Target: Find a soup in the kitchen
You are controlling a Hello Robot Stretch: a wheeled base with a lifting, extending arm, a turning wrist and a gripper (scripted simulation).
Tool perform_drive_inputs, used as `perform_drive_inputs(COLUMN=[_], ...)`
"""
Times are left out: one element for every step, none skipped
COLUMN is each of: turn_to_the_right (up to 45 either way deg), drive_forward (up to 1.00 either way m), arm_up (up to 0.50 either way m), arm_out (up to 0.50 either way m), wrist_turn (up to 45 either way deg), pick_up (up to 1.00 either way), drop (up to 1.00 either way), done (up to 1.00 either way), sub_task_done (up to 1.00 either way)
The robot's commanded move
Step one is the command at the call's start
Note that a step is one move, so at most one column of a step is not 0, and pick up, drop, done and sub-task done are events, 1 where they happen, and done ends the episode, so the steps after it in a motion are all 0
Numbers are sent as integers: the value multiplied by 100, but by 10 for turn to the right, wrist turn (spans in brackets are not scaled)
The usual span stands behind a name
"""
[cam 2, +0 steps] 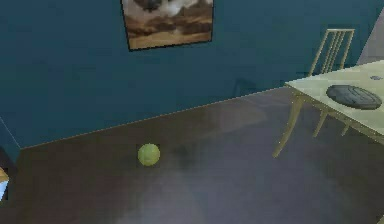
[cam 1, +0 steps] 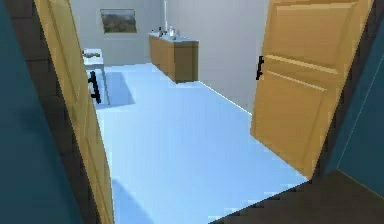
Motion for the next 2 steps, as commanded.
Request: perform_drive_inputs(turn_to_the_right=[0, -210], drive_forward=[80, 0], arm_up=[0, 0], arm_out=[0, 0], wrist_turn=[0, 0], pick_up=[0, 0], drop=[0, 0], done=[0, 0], sub_task_done=[0, 0])
